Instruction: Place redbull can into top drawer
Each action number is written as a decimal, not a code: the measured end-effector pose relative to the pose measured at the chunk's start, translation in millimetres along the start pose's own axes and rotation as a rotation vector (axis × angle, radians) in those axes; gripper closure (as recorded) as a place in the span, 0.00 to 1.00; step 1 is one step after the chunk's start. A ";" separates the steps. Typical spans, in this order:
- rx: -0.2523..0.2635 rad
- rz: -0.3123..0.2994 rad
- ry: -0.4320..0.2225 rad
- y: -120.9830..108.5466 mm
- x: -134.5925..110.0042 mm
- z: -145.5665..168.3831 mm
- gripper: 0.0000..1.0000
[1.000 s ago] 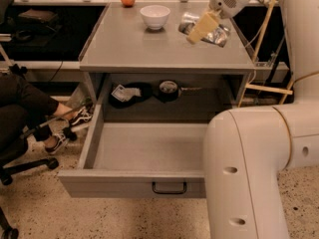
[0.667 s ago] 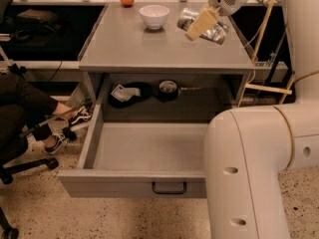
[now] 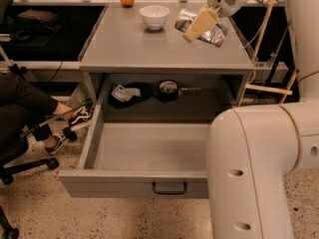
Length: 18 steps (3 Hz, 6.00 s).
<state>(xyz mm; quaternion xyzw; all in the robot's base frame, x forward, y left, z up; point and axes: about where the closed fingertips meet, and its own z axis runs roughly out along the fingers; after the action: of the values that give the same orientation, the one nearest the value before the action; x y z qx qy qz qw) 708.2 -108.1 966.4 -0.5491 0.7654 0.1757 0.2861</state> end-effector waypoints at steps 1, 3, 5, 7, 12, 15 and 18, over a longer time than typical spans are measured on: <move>-0.044 0.071 -0.029 30.2 -0.7 -38.8 1.00; -0.031 0.107 -0.035 72.1 -11.7 -84.6 1.00; 0.211 -0.001 -0.070 69.1 -77.9 -82.0 1.00; 0.441 0.018 -0.181 125.7 -139.7 -112.9 1.00; 0.403 0.210 0.122 153.2 44.2 104.2 1.00; 0.375 0.190 0.257 123.7 85.0 176.8 1.00; 0.219 0.039 0.489 105.6 166.4 277.2 0.81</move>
Offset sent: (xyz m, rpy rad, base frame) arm -0.2688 -0.0133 0.0052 -0.0826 0.3871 0.0512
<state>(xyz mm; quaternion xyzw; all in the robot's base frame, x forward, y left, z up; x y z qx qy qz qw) 638.0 -34.1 642.0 -0.5262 0.8366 -0.0404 0.1469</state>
